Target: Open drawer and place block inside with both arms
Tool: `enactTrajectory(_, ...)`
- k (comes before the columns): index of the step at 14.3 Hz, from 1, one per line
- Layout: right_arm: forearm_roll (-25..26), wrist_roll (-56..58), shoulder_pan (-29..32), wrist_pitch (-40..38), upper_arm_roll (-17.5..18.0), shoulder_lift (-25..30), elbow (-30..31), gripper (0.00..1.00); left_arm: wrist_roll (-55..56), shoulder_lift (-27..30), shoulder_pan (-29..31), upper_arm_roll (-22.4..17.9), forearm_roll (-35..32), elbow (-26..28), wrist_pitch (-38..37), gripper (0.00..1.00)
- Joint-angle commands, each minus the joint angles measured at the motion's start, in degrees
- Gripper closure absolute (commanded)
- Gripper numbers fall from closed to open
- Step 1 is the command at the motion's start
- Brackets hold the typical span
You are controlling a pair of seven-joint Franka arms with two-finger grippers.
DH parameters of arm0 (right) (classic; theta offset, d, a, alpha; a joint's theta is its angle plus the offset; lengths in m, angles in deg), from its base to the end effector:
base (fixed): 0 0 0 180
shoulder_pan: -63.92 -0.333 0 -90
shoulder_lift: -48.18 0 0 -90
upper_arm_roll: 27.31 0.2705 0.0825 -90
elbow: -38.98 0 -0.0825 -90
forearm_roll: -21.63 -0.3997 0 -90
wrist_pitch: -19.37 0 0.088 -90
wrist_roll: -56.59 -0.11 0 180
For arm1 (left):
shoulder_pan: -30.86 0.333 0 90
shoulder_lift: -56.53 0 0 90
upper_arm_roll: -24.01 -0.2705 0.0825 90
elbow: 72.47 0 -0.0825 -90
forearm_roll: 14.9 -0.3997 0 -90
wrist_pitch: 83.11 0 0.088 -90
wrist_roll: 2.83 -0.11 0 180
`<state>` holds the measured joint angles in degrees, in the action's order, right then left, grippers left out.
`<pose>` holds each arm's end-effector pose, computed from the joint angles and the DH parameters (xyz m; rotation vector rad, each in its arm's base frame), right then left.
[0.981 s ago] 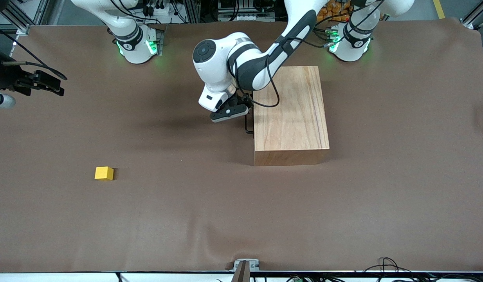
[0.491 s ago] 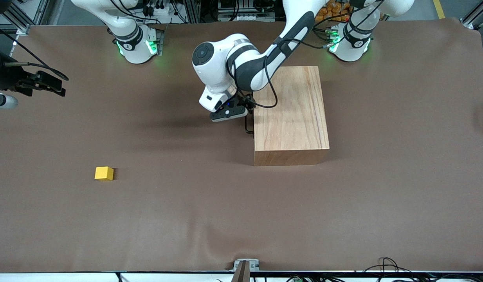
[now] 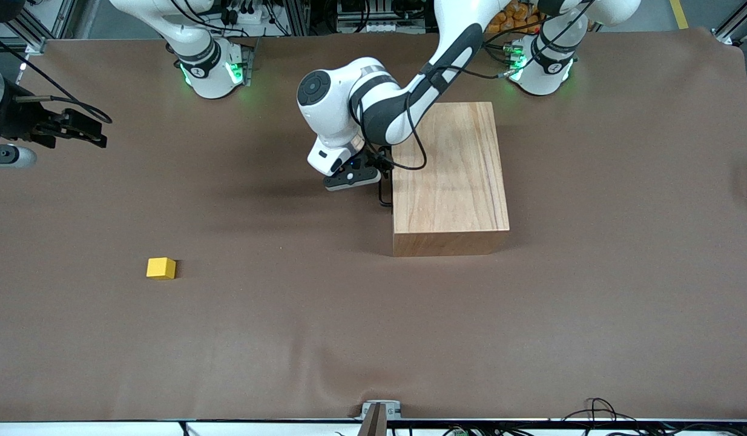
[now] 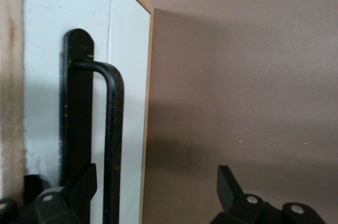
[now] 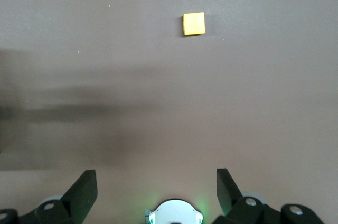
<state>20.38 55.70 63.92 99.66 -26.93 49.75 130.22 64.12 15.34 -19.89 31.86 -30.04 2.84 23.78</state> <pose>0.5431 0.0063 0.5676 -3.1114 0.0109 0.2556 0.3990 -0.5810 0.2588 -2.9257 -0.1093 -0.0931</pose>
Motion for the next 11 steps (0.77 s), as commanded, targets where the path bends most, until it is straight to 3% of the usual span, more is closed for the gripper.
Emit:
enactTrajectory(1,0.02,0.28,-0.09,-0.39,0.06,0.18,0.07,0.00,0.11,-1.61,-0.41,-0.20,-1.04,-1.48,2.53,0.00)
enactTrajectory(11,0.02,-0.42,0.26,-3.91,0.06,-0.61,0.25,0.00,0.73,-2.31,-0.58,0.15,-0.34,-1.65,9.30,0.00)
